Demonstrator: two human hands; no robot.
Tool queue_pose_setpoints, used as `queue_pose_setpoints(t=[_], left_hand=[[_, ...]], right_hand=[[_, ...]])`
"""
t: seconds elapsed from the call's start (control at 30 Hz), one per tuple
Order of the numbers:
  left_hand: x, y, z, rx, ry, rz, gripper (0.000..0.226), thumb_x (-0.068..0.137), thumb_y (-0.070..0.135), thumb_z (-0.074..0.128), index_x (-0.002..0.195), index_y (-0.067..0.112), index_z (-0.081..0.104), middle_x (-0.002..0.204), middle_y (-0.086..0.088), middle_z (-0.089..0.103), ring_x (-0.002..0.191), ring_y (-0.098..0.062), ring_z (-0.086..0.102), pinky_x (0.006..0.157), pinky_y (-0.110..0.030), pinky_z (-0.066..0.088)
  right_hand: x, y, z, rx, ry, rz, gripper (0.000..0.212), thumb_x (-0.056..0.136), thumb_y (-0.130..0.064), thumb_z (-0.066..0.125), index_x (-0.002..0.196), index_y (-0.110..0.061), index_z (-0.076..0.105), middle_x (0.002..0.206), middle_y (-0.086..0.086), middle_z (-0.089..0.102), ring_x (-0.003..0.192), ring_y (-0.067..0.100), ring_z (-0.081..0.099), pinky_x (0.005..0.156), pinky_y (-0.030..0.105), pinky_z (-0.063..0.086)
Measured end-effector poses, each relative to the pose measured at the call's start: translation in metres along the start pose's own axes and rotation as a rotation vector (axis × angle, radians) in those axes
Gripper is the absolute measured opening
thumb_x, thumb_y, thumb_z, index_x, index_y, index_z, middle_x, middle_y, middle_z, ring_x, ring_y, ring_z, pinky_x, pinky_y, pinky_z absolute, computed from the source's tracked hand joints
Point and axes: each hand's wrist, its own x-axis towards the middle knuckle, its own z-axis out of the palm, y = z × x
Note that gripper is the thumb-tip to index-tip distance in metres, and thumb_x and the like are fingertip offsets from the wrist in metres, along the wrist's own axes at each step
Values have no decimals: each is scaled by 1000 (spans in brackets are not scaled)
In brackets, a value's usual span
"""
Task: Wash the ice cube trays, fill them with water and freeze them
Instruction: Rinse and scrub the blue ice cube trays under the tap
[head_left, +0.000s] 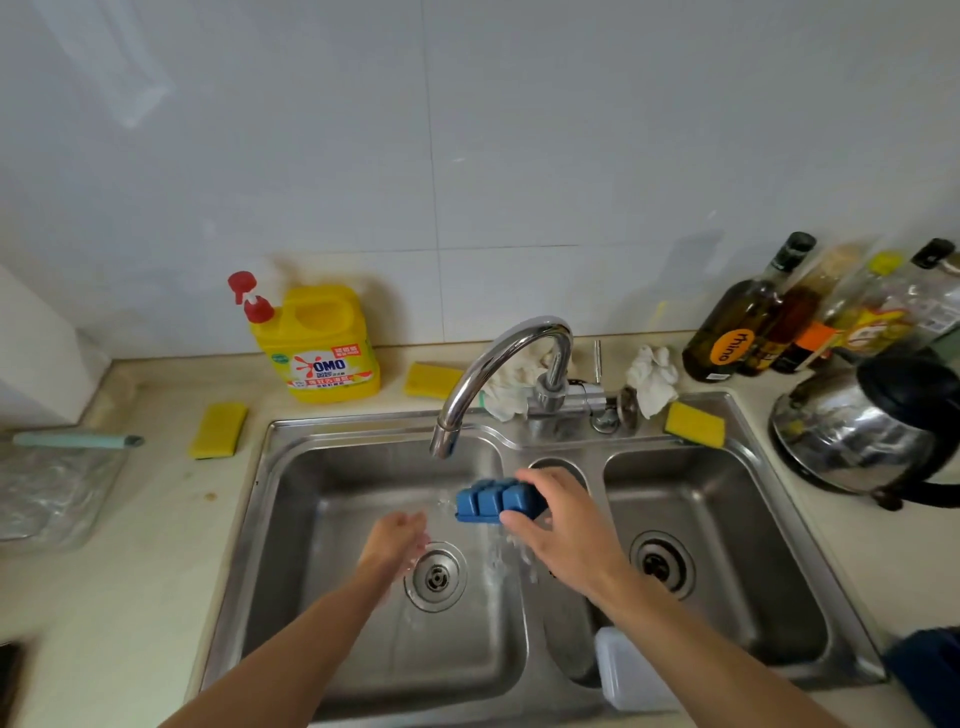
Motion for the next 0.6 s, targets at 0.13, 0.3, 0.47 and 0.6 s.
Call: queue_pose_setpoints(t=[0.13,0.3,0.47,0.6], left_hand=[[1,-12,-20,42,11,-51,20,103,25,52,99,7,61,88,-10,68,74,-21,61,65,-29,45],[-9,-15,-30,99,-36,-27,22,102,27,53,99,7,62,84,-6,72,69,-17,66,63,-26,45],[-14,-17,-33,288,-12,56,25,102,30,52,101,9,66,87,-4,75,75,-16,70,67,-29,51],[-17,-16,-37,330,-6,31,26,103,25,50,105,4,65,93,-8,75,73,-17,69,65,-27,51]], right_hand=[[-7,-12,4,-176,191,-230,56,94,-57,57,141,-26,53,140,-9,45,122,-7,30,103,11,26],[-20,-5,34,-290,-24,-252,64,99,-53,56,153,-23,45,150,5,39,137,17,41,113,27,36],[-21,-4,55,-306,-42,-290,58,97,-57,50,142,-20,55,145,8,45,131,22,51,105,33,49],[-7,-12,58,-372,-3,-372,52,94,-53,58,133,-19,59,138,10,50,123,24,54,93,34,58]])
